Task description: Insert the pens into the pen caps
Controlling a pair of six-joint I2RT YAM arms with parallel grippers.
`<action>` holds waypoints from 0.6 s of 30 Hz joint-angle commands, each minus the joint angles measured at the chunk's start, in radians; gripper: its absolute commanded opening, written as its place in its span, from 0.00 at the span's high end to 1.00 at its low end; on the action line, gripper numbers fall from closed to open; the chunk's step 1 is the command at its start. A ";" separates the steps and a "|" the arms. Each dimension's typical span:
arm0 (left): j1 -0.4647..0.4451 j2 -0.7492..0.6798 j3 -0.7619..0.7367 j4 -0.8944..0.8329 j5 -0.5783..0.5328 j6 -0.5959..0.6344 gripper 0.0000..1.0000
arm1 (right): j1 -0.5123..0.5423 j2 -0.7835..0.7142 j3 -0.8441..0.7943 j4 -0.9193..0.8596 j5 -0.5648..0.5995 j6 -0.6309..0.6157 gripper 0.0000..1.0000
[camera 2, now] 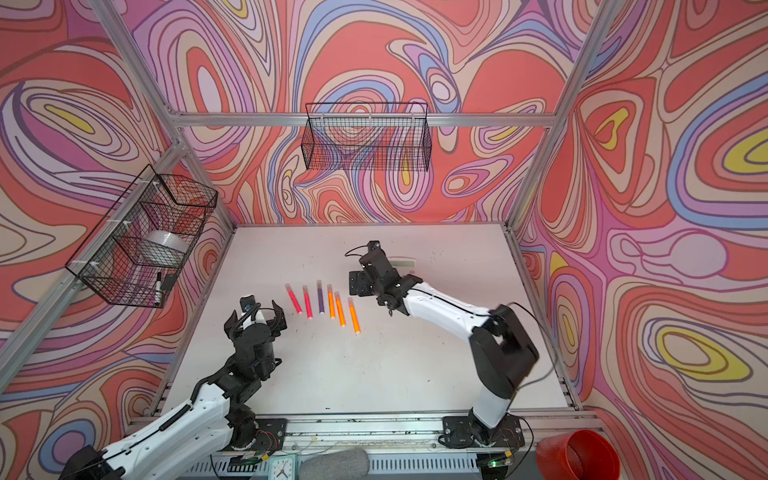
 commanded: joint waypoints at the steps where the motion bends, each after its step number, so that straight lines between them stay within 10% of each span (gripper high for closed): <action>1: 0.083 0.149 -0.007 0.180 0.003 -0.013 0.02 | -0.079 -0.152 -0.139 0.071 0.283 0.049 0.02; 5: 0.109 0.367 0.045 0.274 -0.049 0.016 0.03 | -0.095 -0.257 -0.443 0.579 0.422 -0.331 0.02; 8: 0.113 0.428 0.101 0.243 0.038 0.051 0.03 | -0.161 -0.267 -0.538 0.631 0.380 -0.479 0.02; 18: 0.124 0.575 0.059 0.598 0.312 0.290 0.03 | -0.454 0.012 -0.671 0.894 0.267 -0.470 0.02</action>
